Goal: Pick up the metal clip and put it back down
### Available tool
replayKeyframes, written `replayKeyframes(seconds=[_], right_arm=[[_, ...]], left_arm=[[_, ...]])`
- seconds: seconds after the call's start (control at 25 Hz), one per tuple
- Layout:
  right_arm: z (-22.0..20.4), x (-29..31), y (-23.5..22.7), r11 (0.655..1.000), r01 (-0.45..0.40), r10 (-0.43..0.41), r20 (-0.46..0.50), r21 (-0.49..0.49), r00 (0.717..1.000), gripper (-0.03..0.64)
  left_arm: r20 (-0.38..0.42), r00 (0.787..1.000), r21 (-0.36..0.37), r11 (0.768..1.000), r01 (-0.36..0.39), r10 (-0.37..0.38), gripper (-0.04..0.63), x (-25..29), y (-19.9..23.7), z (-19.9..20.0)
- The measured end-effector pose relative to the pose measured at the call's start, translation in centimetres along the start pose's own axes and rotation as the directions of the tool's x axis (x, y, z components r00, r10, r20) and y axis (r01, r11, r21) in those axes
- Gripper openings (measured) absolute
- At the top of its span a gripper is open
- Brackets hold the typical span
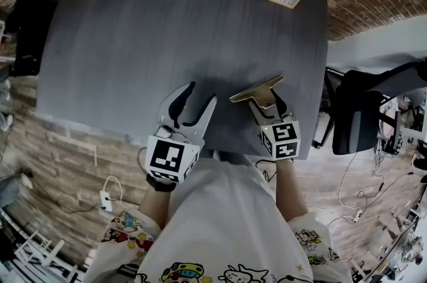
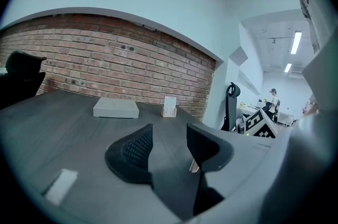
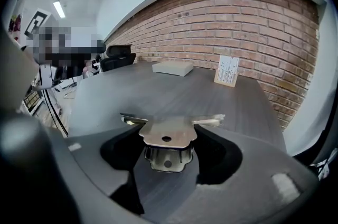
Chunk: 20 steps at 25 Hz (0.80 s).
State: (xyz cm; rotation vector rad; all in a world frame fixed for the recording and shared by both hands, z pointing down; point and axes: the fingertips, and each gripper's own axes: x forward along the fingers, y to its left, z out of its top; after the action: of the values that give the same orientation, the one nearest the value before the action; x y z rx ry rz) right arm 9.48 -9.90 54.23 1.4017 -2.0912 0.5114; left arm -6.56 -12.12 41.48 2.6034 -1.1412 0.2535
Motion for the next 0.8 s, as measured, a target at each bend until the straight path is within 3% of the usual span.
replayKeyframes(seconds=[0.4,0.8], right_arm=[[4.4,-3.9,-1.7,0.999,0.032,-0.03,0.127,-0.016,0.992,0.288],[8.9,-9.2,-3.3,0.998,0.068,-0.063,0.285,-0.006,0.956,0.288]], left_arm=[[0.052,0.998,0.027,0.999,-0.025,0.023,0.202,-0.3,-1.2,2.4],[0.129,0.992,0.08,0.997,-0.023,0.013,0.196,-0.8,-3.0,5.5]])
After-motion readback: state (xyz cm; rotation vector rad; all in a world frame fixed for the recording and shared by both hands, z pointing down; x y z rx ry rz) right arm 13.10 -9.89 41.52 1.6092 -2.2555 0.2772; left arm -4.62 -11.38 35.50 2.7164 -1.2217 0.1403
